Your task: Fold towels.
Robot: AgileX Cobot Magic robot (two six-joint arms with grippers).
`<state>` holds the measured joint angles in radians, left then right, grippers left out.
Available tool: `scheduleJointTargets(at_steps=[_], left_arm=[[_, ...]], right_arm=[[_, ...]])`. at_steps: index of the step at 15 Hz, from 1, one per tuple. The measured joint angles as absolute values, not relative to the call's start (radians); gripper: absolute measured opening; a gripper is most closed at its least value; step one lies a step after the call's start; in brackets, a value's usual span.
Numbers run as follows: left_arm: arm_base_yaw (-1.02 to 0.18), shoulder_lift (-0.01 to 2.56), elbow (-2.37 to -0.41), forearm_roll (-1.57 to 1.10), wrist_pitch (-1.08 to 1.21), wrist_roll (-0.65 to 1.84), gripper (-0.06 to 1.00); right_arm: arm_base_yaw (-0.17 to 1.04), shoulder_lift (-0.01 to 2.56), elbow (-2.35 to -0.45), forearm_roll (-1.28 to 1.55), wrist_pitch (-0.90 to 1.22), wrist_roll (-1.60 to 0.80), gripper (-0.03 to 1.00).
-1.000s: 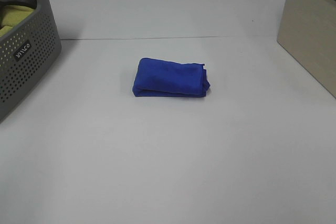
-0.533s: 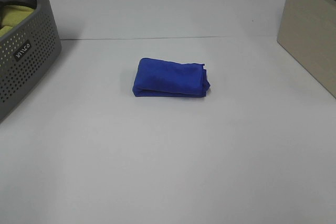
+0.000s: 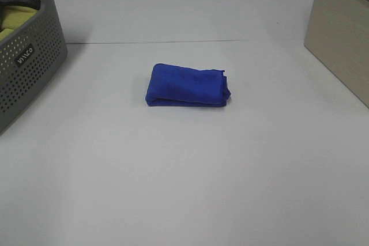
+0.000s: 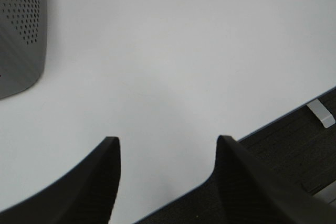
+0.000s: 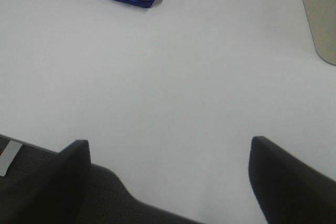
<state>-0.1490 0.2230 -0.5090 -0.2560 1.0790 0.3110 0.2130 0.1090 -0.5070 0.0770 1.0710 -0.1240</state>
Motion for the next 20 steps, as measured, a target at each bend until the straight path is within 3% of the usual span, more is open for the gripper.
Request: scheduleJointTargets(at_steps=[2,3,5,9,20], left_arm=[[-0.11,0.221,-0.509,-0.257,1.079,0.311,0.53],[-0.051,0.22,-0.509,-0.257,1.079,0.311,0.53],[-0.027,0.193,-0.509,-0.257,1.077,0.311,0.53],[-0.026,0.009,-0.508,-0.257,1.078,0.311,0.53],[-0.026,-0.005,-0.508,-0.256,1.078,0.311,0.53]], right_arm=[[0.167,0.109,-0.507,0.08,1.071,-0.124,0.78],[0.06,0.109,-0.507,0.082,1.071,-0.124,0.78],[-0.009,0.097,-0.507,0.082,1.07,-0.124,0.78],[-0.021,0.002,-0.506,0.084,1.068,-0.124,0.78],[-0.022,-0.006,-0.505,0.086,1.069,-0.124,0.78]])
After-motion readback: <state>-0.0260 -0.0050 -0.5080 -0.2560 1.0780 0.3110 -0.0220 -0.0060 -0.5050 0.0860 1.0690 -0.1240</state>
